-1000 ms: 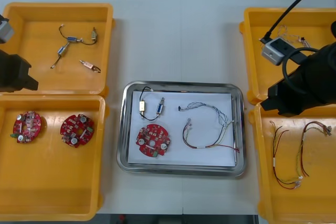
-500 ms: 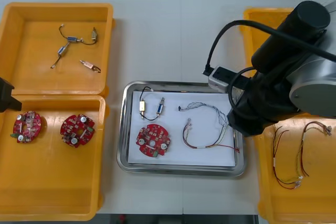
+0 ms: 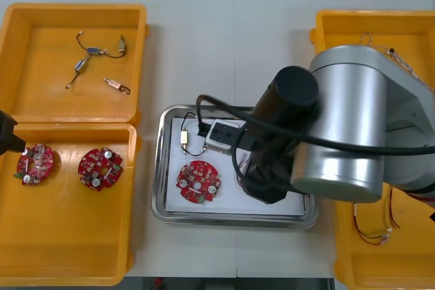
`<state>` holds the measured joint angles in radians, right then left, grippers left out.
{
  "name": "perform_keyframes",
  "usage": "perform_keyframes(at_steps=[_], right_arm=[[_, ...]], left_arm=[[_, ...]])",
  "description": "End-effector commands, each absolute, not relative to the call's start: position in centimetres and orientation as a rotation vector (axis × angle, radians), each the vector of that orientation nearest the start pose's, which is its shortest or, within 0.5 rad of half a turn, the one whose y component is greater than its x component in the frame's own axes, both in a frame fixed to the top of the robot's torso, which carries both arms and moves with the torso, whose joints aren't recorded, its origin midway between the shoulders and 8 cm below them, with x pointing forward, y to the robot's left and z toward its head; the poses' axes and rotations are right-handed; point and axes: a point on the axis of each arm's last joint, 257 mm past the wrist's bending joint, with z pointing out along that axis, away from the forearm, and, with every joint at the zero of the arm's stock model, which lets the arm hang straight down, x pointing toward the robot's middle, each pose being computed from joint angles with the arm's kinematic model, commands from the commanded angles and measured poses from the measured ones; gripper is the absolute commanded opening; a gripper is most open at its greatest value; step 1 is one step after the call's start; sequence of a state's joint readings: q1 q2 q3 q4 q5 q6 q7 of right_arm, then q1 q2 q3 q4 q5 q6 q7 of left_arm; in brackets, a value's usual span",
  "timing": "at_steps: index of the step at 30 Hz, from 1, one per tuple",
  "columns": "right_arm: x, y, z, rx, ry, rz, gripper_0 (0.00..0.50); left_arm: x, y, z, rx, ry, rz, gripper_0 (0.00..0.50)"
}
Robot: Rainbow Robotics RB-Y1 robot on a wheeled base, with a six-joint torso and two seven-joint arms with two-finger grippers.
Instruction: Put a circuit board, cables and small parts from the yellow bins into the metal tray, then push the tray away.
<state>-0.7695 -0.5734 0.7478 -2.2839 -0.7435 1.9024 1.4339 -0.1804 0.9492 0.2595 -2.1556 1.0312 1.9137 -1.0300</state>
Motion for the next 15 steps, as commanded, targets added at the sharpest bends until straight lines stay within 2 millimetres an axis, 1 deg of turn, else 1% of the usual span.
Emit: perform_keyframes(at_steps=[1, 5, 6, 10, 15], right_arm=[[33.4, -2.1, -19.4, -1.723, 2.065, -0.183, 0.5], [32.8, -1.0, -21.1, -1.794, 2.019, -0.165, 0.5], [32.8, -0.9, -21.7, -1.838, 1.992, -0.174, 0.5], [32.6, -1.1, -23.6, -1.954, 1.94, -0.204, 0.5], [32.0, -1.1, -25.1, -2.026, 1.916, -0.206, 0.5]], left_arm=[[37.1, 38.7, -12.2, -0.006, 2.691, 0.084, 0.5], [37.7, 38.4, -11.7, 0.009, 2.668, 0.078, 0.5], [37.9, 38.3, -11.5, 0.012, 2.657, 0.073, 0.5], [38.7, 37.9, -10.8, 0.026, 2.625, 0.064, 0.5], [39.2, 37.7, -10.3, 0.037, 2.607, 0.071, 0.5]])
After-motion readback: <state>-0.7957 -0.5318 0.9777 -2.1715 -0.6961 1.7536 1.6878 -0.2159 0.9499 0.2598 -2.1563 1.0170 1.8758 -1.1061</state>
